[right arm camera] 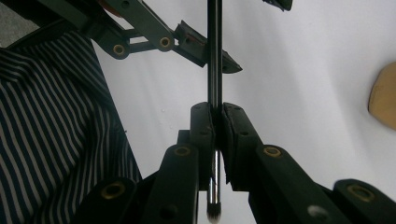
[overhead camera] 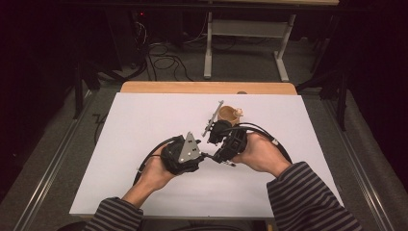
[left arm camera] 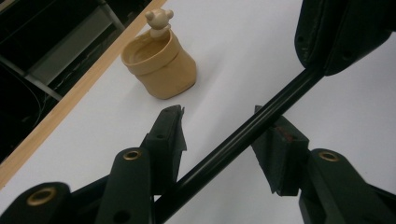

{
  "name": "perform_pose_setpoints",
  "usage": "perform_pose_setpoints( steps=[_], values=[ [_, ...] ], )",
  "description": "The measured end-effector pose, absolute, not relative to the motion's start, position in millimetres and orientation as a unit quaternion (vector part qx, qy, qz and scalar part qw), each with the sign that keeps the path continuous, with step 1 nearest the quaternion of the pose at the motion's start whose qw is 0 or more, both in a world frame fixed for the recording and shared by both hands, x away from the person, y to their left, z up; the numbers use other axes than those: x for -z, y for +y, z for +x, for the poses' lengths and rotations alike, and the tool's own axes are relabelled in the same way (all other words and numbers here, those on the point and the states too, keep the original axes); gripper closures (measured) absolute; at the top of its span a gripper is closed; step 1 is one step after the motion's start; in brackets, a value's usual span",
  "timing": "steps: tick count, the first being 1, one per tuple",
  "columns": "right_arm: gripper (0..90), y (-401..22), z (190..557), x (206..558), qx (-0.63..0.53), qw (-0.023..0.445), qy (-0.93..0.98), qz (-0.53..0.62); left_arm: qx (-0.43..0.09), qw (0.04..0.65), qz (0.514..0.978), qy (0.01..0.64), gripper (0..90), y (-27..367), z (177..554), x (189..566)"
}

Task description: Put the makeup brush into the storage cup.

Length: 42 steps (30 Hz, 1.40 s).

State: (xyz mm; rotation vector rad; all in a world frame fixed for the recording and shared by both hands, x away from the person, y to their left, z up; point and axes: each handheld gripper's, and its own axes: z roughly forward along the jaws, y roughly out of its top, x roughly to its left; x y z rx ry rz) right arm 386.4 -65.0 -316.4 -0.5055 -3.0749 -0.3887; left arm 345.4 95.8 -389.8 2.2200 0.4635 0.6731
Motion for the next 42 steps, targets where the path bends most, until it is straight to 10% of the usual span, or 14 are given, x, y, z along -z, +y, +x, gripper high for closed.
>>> perform_pose_setpoints(
  steps=[14, 42],
  values=[
    [85.5, -64, 389, 320, 0.108, 0.003, -0.980, -0.168, -0.283, 0.379, 0.863, 0.174, 46.3, 98, 341, 388],
    [85.1, -66, 391, 309, 0.139, -0.008, -0.975, -0.174, -0.279, 0.358, 0.877, 0.157, 68.8, 94, 340, 390]
  ],
)
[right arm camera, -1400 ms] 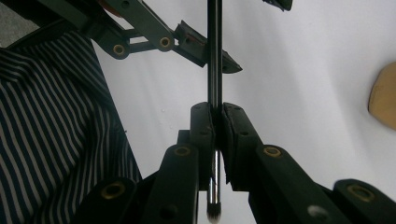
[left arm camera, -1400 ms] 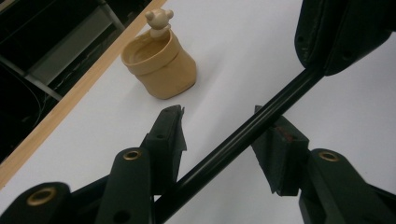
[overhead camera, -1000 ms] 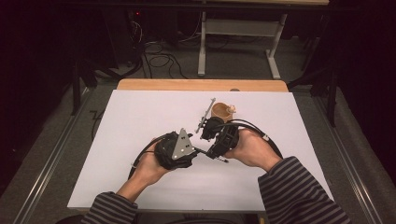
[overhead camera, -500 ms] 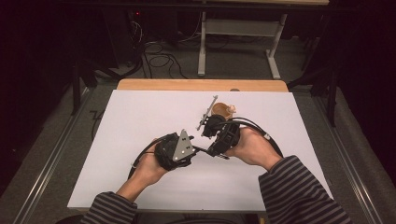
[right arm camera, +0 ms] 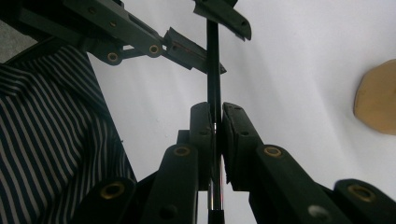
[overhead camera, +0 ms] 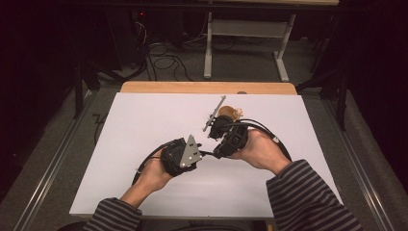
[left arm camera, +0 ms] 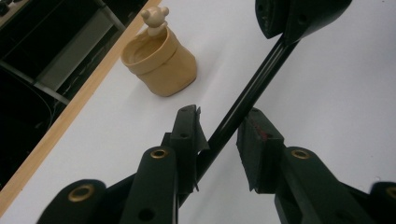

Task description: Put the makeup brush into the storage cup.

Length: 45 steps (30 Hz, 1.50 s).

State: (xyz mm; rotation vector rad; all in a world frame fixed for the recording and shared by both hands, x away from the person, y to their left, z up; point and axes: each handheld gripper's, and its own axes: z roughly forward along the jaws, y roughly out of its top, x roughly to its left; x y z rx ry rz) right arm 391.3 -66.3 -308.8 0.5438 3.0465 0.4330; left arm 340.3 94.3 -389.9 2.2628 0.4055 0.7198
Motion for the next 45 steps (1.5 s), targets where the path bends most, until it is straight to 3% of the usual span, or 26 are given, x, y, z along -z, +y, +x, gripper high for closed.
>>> perform_pose_setpoints(
  steps=[23, 34, 45],
  values=[
    [81.8, -75, 394, 296, -0.181, 0.022, 0.965, 0.186, -0.281, 0.348, 0.889, 0.098, 83.6, 86, 334, 390],
    [70.3, -85, 394, 283, -0.239, 0.062, 0.948, 0.200, -0.268, 0.351, 0.891, 0.108, 83.8, 90, 337, 389],
    [67.9, -110, 393, 273, -0.292, 0.107, 0.923, 0.229, -0.259, 0.359, 0.884, 0.154, 83.9, 102, 348, 389]
  ],
)
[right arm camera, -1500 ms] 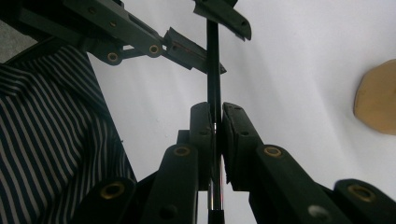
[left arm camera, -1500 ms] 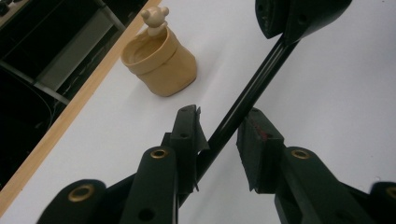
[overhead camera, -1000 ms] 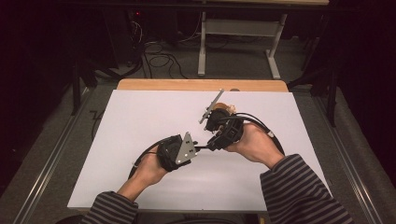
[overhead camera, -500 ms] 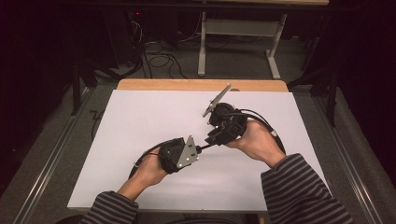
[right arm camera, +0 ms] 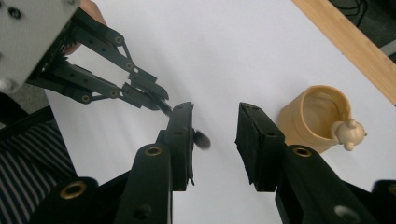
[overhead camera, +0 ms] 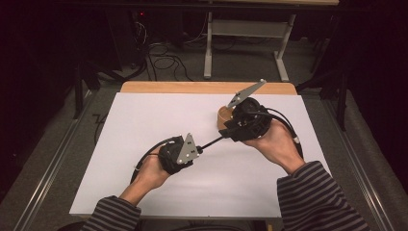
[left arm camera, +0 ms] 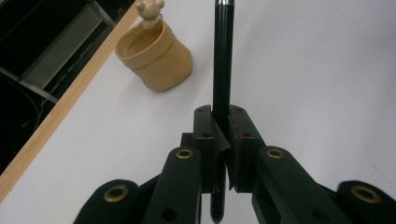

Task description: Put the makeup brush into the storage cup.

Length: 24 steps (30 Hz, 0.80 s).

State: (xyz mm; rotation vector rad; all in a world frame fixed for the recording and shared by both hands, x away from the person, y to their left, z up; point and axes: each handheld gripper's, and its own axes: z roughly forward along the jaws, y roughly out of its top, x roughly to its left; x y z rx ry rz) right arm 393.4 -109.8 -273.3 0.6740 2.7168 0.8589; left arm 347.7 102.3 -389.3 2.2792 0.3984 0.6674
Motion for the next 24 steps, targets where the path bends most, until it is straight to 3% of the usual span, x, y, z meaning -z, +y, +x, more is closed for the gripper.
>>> perform_pose_setpoints(
  steps=[13, 24],
  values=[
    [69.8, -129, 392, 288, -0.328, 0.123, 0.902, 0.253, -0.251, 0.410, 0.848, 0.224, 83.8, 116, 357, 381],
    [73.0, -122, 391, 311, -0.366, 0.108, 0.888, 0.257, -0.230, 0.445, 0.833, 0.234, 83.8, 113, 356, 380]
  ],
)
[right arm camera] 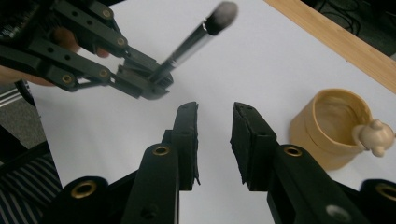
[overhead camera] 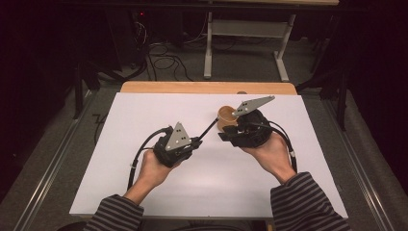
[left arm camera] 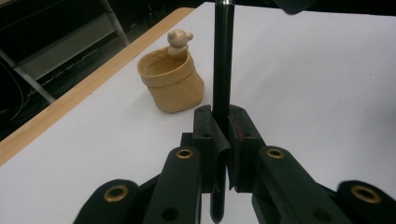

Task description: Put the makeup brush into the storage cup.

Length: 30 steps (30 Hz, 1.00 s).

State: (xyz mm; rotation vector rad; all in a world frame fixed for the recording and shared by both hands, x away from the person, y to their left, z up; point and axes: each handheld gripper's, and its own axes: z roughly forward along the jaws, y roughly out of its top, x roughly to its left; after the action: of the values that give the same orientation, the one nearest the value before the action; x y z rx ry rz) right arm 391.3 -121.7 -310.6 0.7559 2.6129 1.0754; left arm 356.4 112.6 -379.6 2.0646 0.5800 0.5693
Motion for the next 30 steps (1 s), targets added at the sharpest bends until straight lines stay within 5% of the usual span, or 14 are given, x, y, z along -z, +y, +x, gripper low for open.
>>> perform_pose_setpoints(
  steps=[30],
  values=[
    [77.9, -103, 390, 311, -0.411, 0.087, 0.875, 0.240, -0.219, 0.472, 0.822, 0.231, 83.8, 104, 355, 380]
  ],
)
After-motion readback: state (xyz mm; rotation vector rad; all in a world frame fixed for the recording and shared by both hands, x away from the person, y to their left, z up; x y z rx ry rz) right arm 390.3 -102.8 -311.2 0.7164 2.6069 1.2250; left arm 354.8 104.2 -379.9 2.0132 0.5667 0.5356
